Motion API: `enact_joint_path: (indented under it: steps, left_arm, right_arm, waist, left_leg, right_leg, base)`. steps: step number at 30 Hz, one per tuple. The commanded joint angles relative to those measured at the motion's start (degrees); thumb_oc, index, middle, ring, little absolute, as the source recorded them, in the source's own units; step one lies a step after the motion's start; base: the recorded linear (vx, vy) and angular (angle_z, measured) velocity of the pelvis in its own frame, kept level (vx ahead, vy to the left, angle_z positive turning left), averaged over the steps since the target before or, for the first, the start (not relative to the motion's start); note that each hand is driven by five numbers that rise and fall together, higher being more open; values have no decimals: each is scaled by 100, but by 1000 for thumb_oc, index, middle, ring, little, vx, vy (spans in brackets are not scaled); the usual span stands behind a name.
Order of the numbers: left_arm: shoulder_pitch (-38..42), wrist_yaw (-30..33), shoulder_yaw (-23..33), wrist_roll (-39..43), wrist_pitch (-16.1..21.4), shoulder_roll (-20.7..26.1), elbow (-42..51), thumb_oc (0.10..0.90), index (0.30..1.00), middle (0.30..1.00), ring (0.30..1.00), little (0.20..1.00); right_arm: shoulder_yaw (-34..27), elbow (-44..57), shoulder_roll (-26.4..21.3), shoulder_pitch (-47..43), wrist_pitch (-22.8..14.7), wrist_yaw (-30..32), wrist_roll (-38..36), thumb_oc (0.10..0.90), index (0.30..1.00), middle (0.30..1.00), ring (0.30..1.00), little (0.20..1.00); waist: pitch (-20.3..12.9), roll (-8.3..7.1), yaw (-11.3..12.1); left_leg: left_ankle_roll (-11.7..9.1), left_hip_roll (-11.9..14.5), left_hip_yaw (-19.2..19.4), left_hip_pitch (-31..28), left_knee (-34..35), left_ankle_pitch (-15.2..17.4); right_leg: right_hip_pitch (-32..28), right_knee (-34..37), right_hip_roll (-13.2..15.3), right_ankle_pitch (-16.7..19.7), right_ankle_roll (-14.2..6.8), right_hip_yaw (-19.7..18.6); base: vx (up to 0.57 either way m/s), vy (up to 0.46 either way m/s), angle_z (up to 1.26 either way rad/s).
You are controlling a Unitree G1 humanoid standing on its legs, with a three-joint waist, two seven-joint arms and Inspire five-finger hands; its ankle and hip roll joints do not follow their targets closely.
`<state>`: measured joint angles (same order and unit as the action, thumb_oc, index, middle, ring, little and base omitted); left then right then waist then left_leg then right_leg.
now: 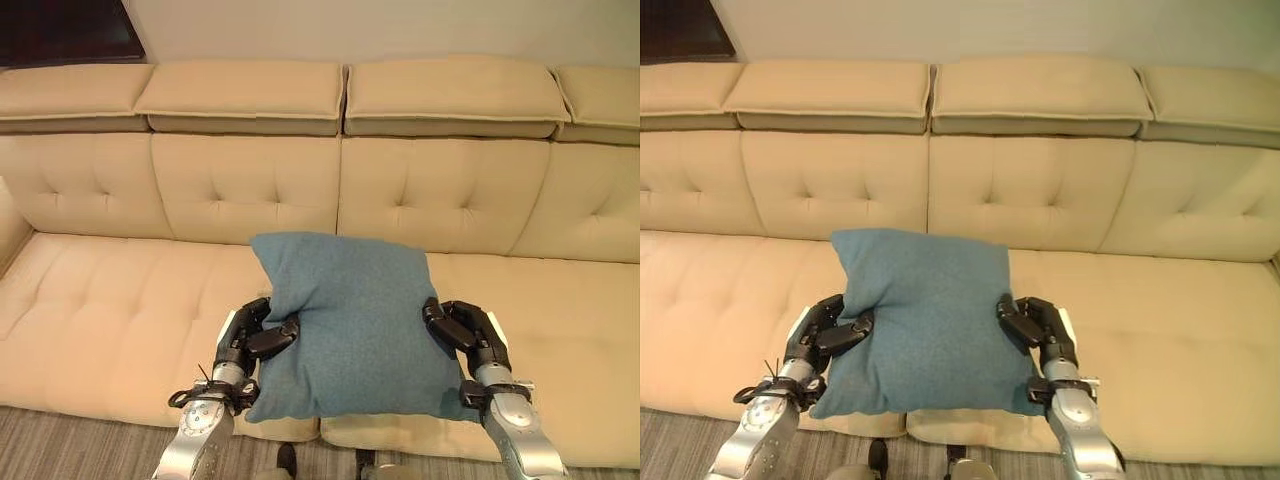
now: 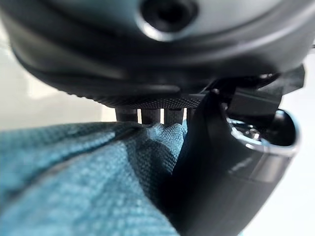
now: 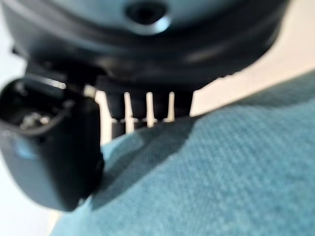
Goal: Pick up all the scattered cushions and arrange them neatly on the sofa.
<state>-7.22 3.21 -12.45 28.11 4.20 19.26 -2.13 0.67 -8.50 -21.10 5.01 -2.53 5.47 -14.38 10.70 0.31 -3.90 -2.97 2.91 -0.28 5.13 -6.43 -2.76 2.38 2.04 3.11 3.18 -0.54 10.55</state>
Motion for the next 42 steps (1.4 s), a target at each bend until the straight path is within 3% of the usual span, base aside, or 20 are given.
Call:
enact_joint_path:
  steps: [1,12,20,26,31,41,42]
  left_arm:
    - [588,-95,122,15,808,72,675,400,300,300,300,300]
    - [488,105,210,-440,806,268,755,400,300,300,300,300]
    - [1167,727,13,-1382,910,449,237,400,300,300,300,300]
    - [2333,1502,-348,-2044,998,521,-285,400,300,300,300,300]
    - [3810,2569,-632,-2741,1068,527,-594,400,300,300,300,300]
    - [5747,3530,-974,-3353,907,636,-1534,400,300,300,300,300]
    - [6342,3675,-1096,-3388,823,717,-1884,400,300,300,300,300]
  right_arm:
    - [35,880,37,-425,-782,-54,-100,400,300,300,300,300]
    - [38,949,144,-424,-750,187,539,400,300,300,300,300]
    - [282,1028,124,-1018,-937,869,1301,400,300,300,300,300]
    - [676,918,70,-2196,-1079,1804,1996,400,300,300,300,300]
    - [993,586,-43,-3610,-1060,2954,2735,400,300,300,300,300]
    - [1368,-309,-410,-5457,-724,3913,3354,400,300,300,300,300]
    - [1500,-623,-441,-5995,-636,4076,3379,400,300,300,300,300]
  waist:
    - [-472,-210,-19]
    - [-692,-123,-71]
    - [-625,-49,-126]
    - [-488,30,-112]
    - [-247,98,-30]
    - [79,68,45]
    - [156,63,68]
  left_leg:
    - [-16,-61,67,97,-128,770]
    - [211,-182,401,-550,486,906]
    - [248,-161,549,-275,770,771]
    - [259,-167,537,361,1005,501]
    - [239,-229,404,1094,880,339]
    - [190,-274,289,1741,590,239]
    - [171,-269,277,1897,527,207]
  right_leg:
    - [-189,-796,126,-1091,-303,-309]
    - [-351,-674,286,-985,-498,-602]
    - [56,-393,297,-764,-595,-768]
    - [784,-241,254,-512,-624,-847]
    - [1492,-414,303,-406,-592,-823]
    - [2090,-691,354,-384,-568,-789]
    - [2233,-733,358,-369,-564,-780]
  base:
    - [123,78,-5]
    - [118,90,-14]
    - [-12,30,-13]
    - [-107,9,-11]
    - [-128,0,3]
    - [-64,-11,5]
    - [-86,-18,9]
